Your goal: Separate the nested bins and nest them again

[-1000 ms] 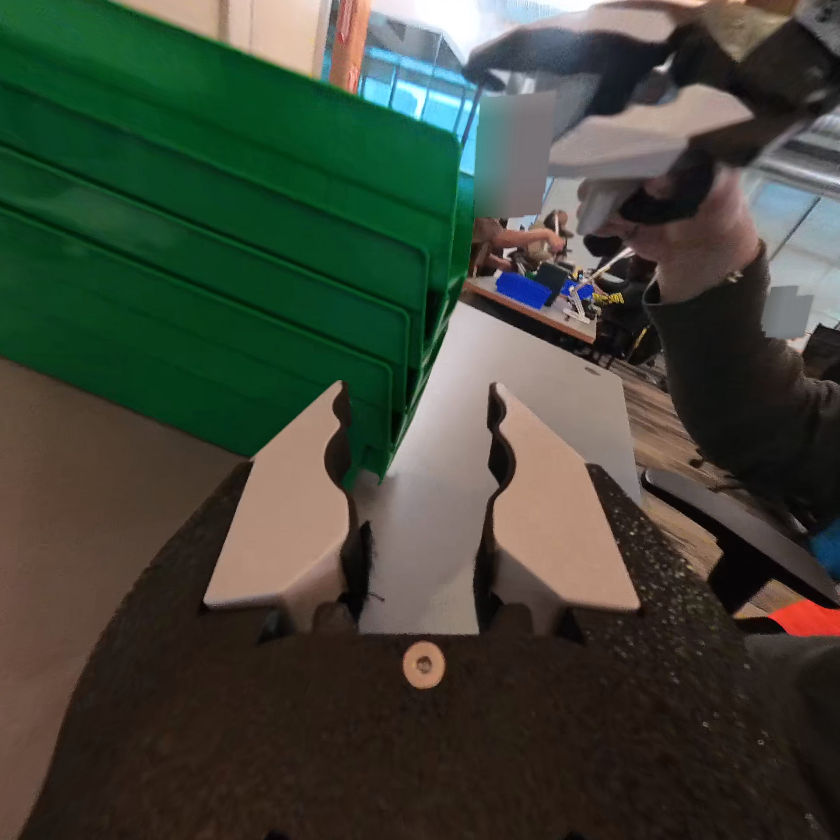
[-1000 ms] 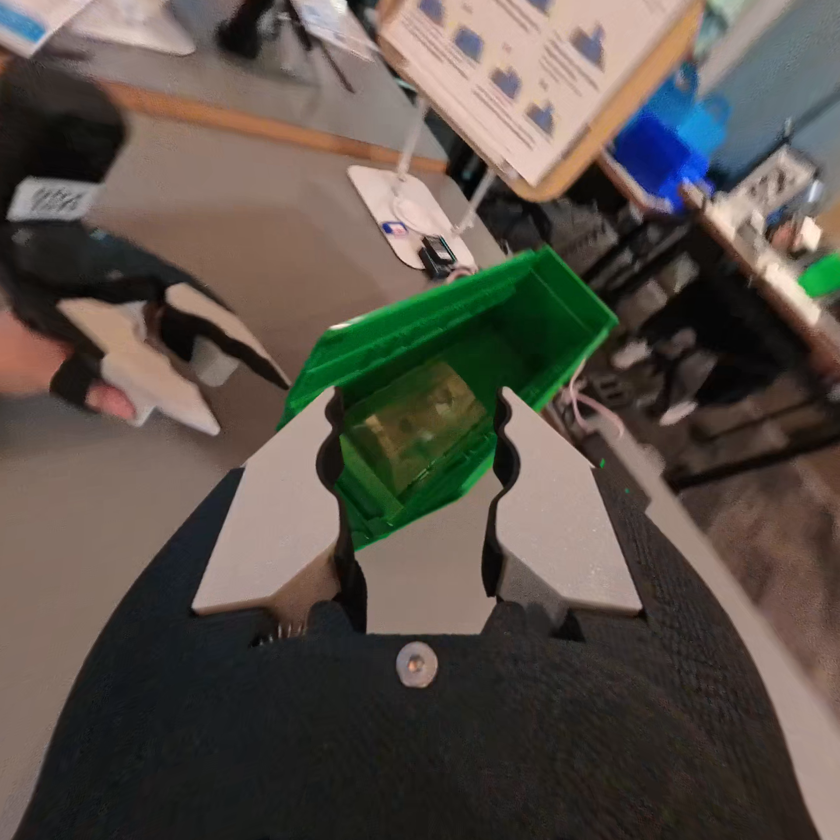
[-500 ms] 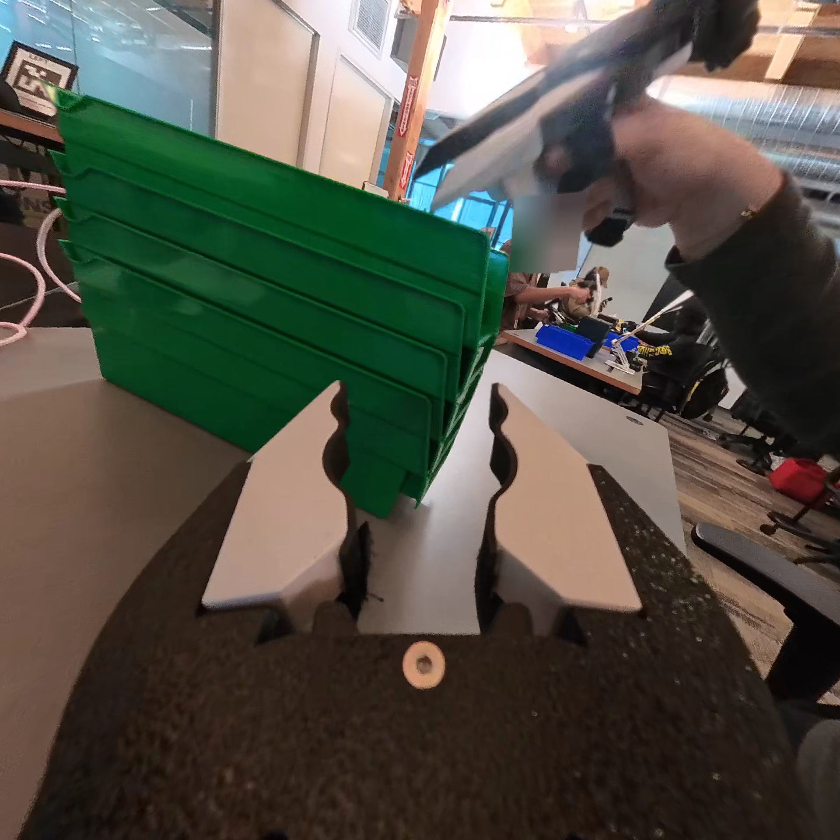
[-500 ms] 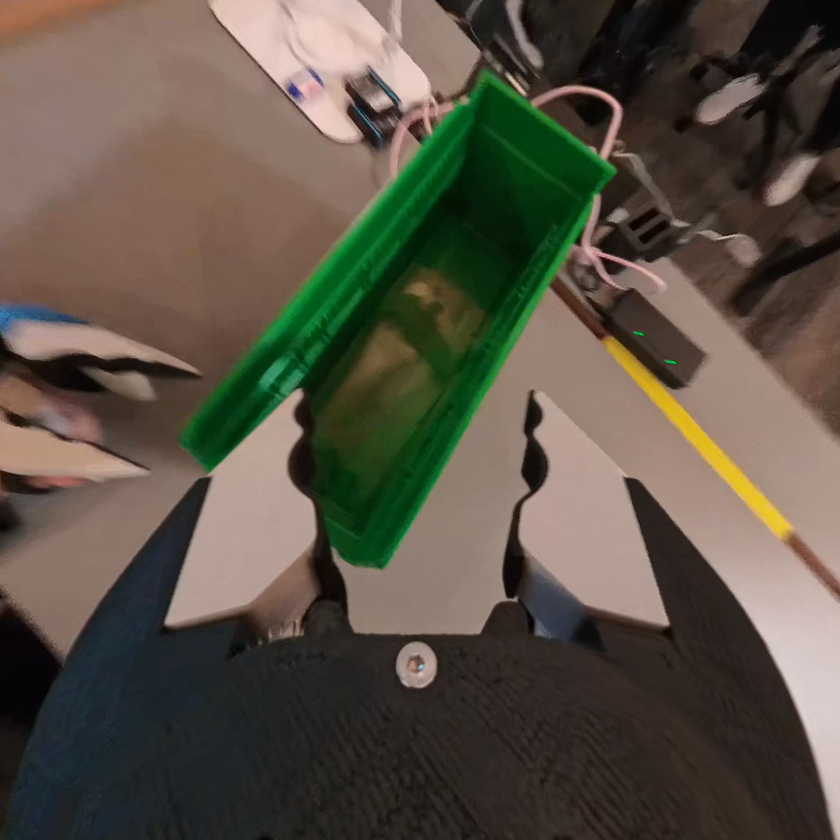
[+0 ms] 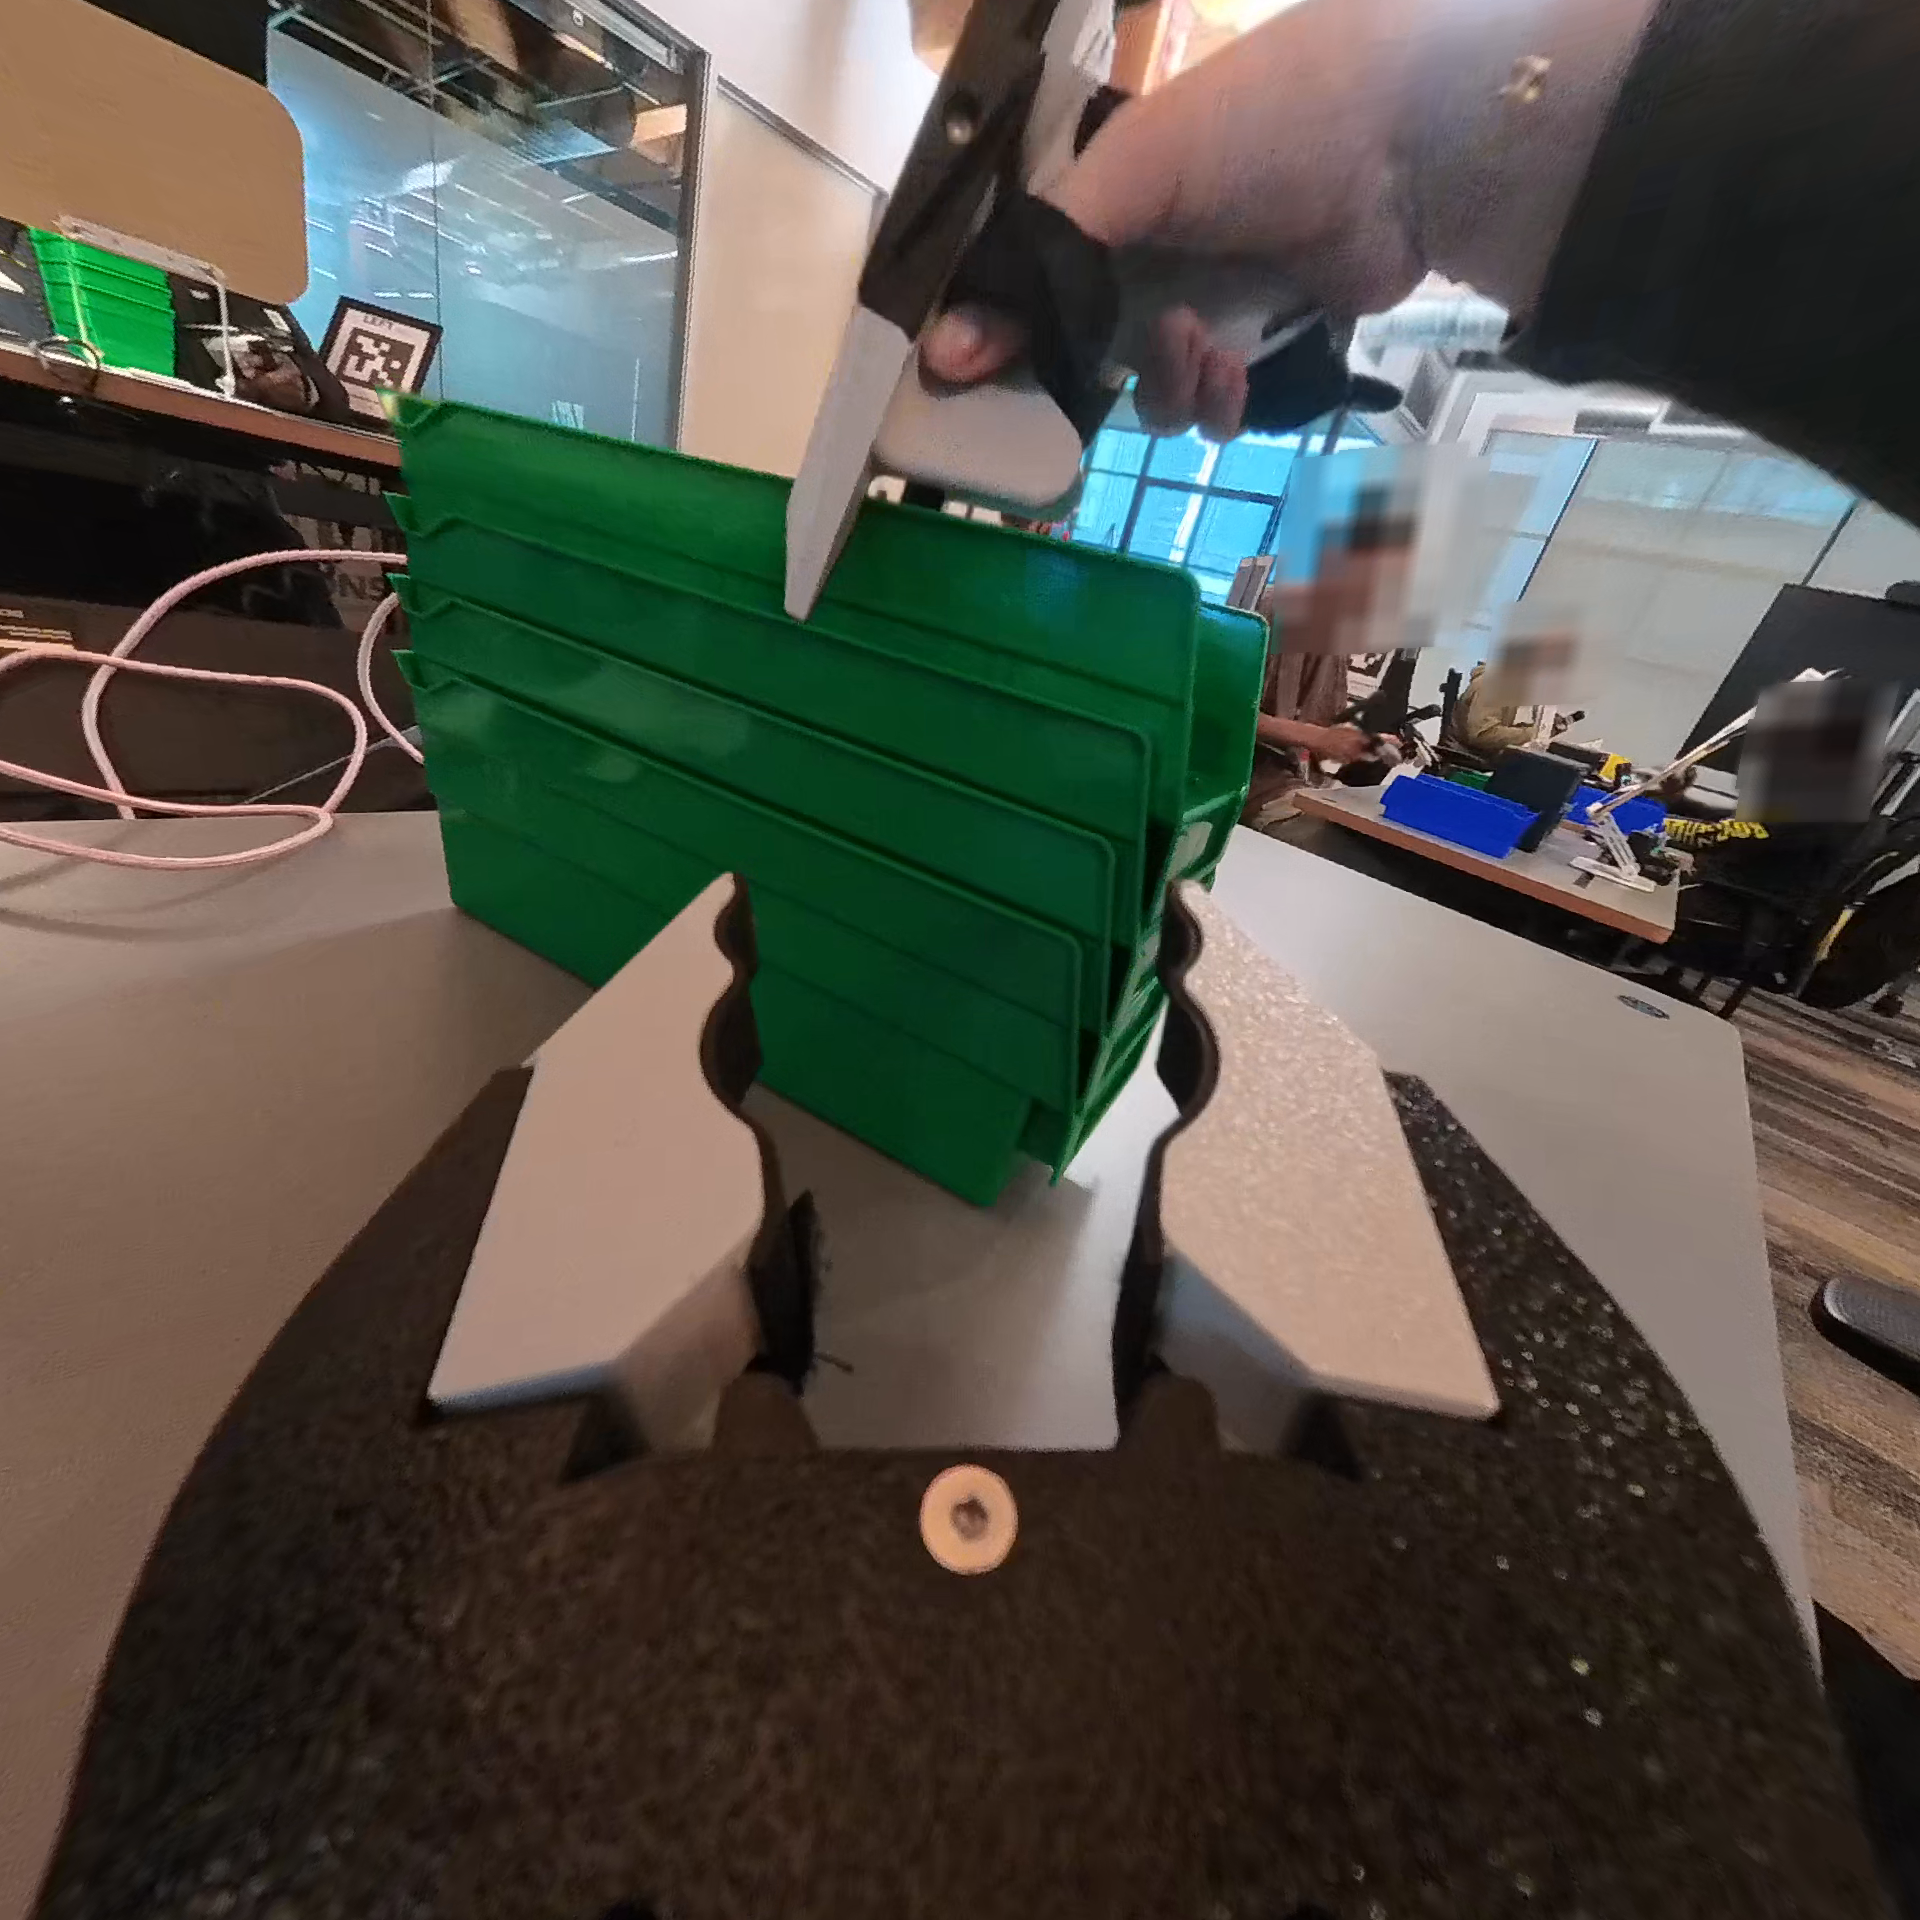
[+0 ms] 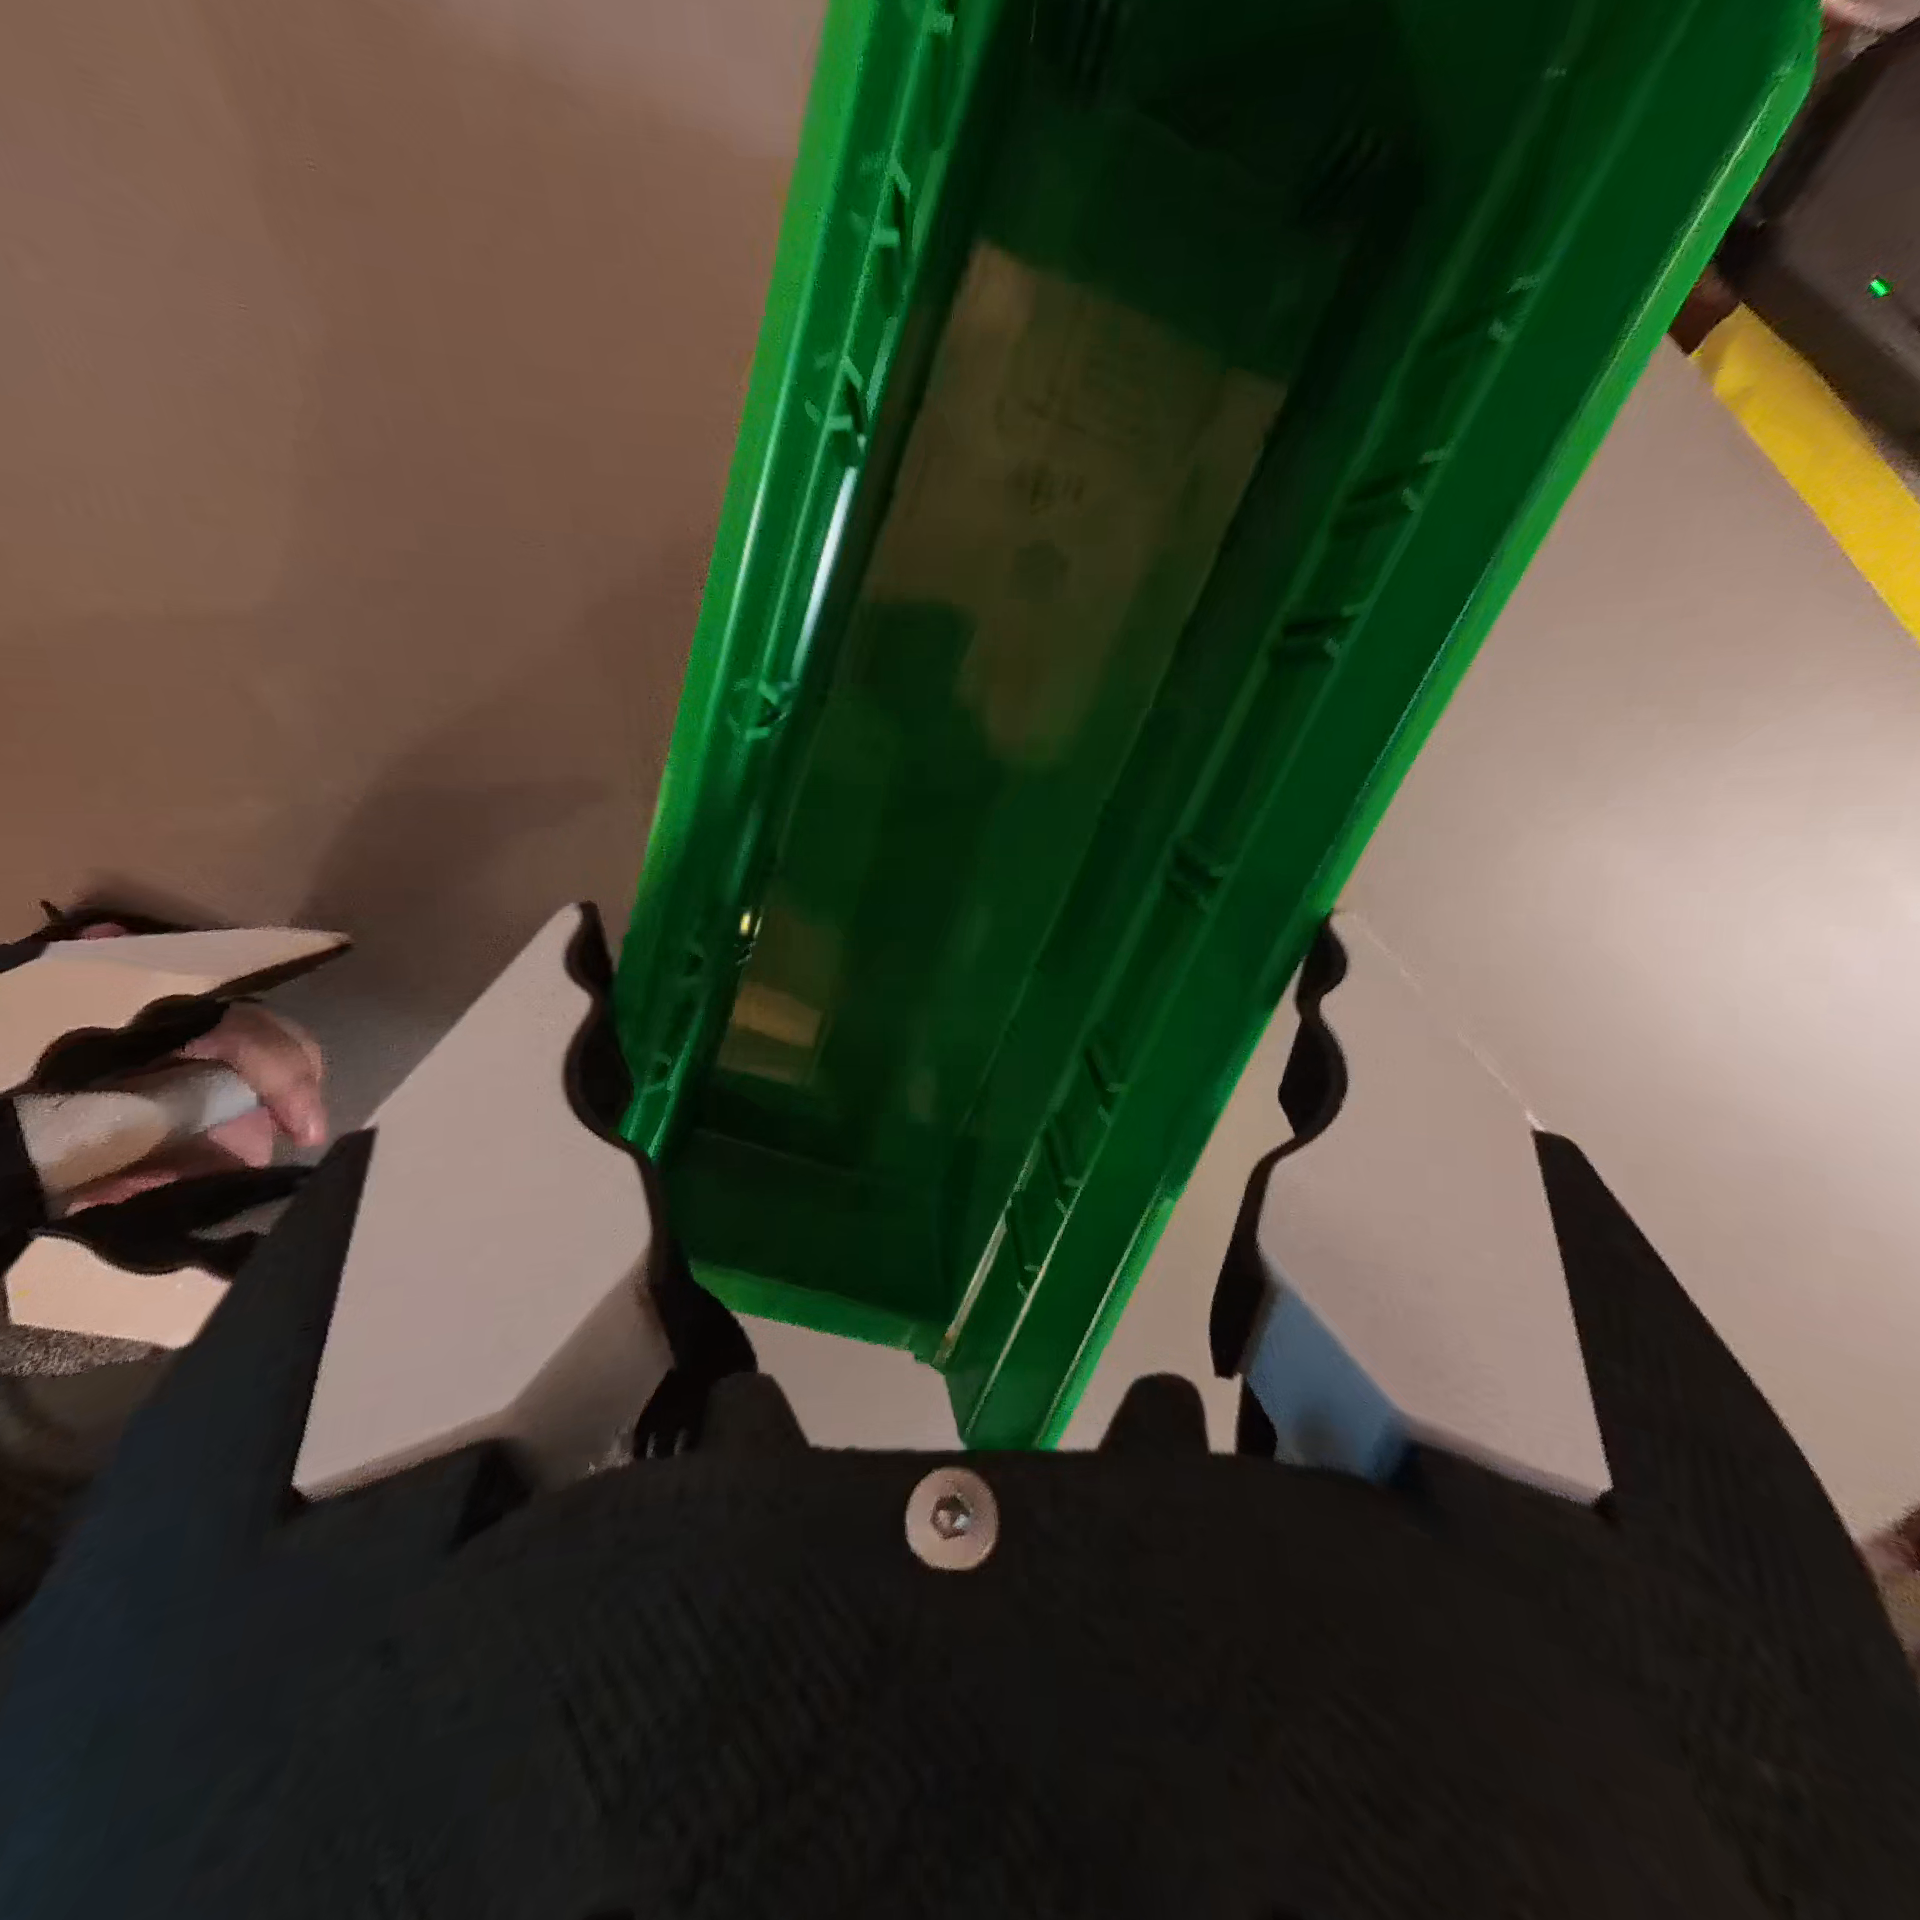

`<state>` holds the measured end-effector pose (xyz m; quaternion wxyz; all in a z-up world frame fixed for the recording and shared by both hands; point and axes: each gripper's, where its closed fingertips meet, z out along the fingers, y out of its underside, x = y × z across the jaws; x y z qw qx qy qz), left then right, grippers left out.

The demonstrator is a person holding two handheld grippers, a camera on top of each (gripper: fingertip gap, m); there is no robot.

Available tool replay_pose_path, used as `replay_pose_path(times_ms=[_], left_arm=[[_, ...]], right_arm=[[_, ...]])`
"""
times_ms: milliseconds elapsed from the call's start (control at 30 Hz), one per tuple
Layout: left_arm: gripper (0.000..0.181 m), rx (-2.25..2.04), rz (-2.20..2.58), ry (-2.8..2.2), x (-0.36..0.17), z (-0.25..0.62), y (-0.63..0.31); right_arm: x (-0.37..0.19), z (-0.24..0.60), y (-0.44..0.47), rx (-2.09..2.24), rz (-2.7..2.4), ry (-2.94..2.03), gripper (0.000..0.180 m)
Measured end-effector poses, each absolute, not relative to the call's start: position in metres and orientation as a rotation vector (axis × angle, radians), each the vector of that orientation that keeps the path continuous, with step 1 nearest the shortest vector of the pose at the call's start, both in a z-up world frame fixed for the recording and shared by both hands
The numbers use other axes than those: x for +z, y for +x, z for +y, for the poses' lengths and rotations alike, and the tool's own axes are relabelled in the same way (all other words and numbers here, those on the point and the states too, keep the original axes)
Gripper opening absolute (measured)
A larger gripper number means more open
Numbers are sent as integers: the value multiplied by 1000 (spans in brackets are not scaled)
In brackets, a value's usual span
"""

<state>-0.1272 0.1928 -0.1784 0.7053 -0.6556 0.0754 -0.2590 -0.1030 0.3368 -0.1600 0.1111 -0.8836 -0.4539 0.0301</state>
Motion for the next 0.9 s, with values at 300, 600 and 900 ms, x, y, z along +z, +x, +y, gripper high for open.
replay_pose_path(times_ms=[300,600,900], left_arm=[[76,-610,161,-1476,-181,196,-126],[77,-611,153,-1487,-184,197,-126],[78,-571,91,-1537,-192,202,-136]], right_arm=[[-120,346,-124,224,-1225,-2538,105],[-23,372,-72,257,-1119,-2349,102],[-51,427,127,166,-747,-2424,103]])
